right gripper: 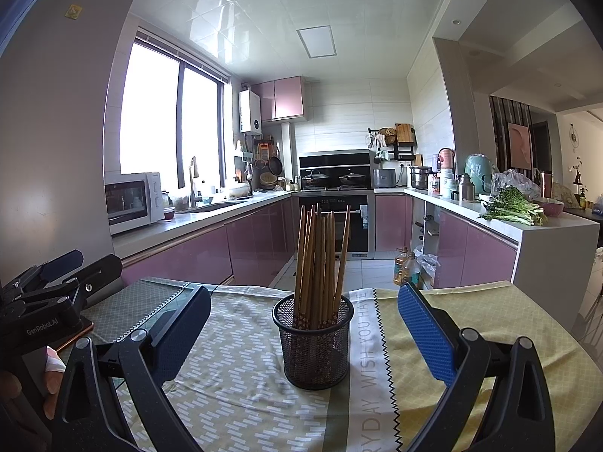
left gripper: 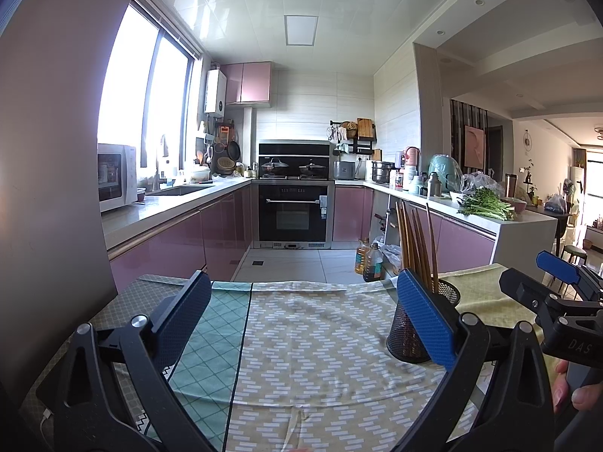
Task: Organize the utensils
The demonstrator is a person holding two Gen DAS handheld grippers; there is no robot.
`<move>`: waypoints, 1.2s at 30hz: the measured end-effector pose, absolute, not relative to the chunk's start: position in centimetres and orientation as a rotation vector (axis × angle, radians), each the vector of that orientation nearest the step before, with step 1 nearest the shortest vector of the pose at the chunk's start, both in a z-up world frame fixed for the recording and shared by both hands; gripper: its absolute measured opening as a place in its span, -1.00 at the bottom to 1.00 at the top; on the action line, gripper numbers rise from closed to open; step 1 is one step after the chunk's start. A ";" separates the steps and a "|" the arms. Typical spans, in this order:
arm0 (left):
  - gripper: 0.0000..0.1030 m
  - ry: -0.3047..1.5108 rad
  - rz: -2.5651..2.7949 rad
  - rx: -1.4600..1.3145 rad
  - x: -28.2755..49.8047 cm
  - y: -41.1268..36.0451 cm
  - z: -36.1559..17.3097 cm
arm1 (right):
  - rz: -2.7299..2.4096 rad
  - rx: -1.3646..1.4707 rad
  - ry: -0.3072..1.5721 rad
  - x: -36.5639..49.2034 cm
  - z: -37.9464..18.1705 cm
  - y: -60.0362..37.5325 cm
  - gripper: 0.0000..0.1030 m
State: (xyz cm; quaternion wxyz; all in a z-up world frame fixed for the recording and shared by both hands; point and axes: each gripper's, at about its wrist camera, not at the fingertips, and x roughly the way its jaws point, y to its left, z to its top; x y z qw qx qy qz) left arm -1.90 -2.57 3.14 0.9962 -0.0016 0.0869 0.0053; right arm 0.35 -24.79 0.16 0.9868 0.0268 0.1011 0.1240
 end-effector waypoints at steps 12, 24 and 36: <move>0.89 0.176 0.010 -0.004 -1.9 -2.6 3.1 | 0.246 0.055 0.204 0.4 0.1 -24.8 0.87; 0.89 0.175 0.010 -0.004 -1.9 -2.5 3.2 | 0.244 0.056 0.204 0.5 0.0 -24.5 0.87; 0.89 0.175 0.011 -0.004 -1.9 -2.6 3.1 | 0.244 0.056 0.205 0.5 0.0 -24.6 0.87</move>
